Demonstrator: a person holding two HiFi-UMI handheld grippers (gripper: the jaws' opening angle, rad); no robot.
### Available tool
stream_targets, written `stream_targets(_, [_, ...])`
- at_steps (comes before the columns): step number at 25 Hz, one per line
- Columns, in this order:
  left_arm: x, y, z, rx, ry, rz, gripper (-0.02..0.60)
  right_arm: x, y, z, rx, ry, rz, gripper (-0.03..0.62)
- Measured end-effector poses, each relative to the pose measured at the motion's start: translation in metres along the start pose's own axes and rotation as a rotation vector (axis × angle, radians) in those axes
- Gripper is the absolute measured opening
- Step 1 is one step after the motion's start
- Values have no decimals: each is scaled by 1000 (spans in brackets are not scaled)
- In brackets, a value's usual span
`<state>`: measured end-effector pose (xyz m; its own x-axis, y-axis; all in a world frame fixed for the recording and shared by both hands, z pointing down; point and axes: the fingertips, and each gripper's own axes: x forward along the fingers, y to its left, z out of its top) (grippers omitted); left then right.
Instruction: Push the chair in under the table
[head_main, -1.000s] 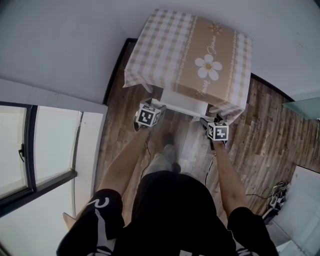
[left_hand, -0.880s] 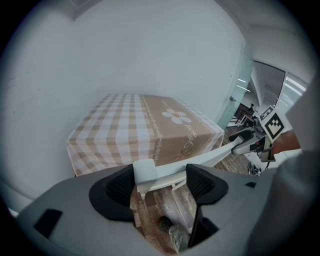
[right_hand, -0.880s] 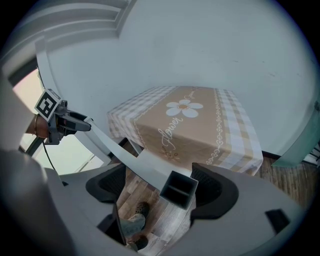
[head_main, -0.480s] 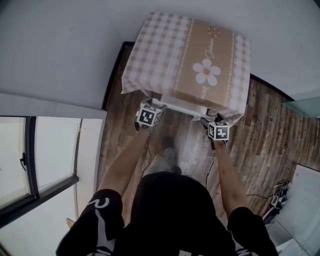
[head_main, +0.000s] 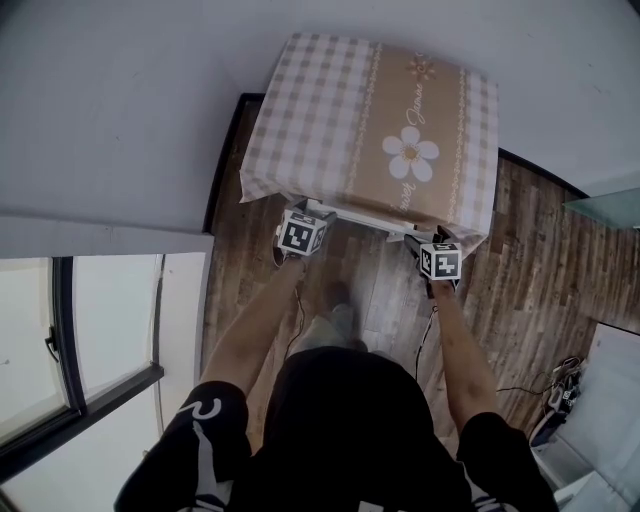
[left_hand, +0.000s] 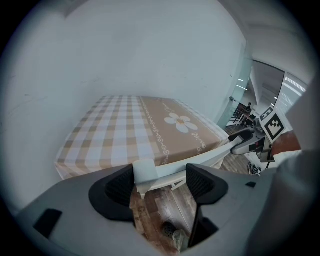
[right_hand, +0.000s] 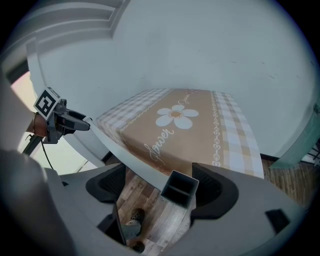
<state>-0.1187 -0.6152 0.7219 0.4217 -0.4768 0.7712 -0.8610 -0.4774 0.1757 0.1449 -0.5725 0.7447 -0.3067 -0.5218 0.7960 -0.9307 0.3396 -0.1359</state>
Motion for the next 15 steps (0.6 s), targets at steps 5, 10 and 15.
stream_targets(5, [11, 5, 15, 5, 15, -6, 342, 8, -10, 13, 2, -2, -19, 428])
stream_targets(10, [20, 9, 27, 9, 28, -16, 342, 13, -17, 22, 10, -9, -35, 428])
stream_targets(15, [25, 13, 36, 8, 44, -25, 344, 18, -21, 30, 7, -12, -34, 431])
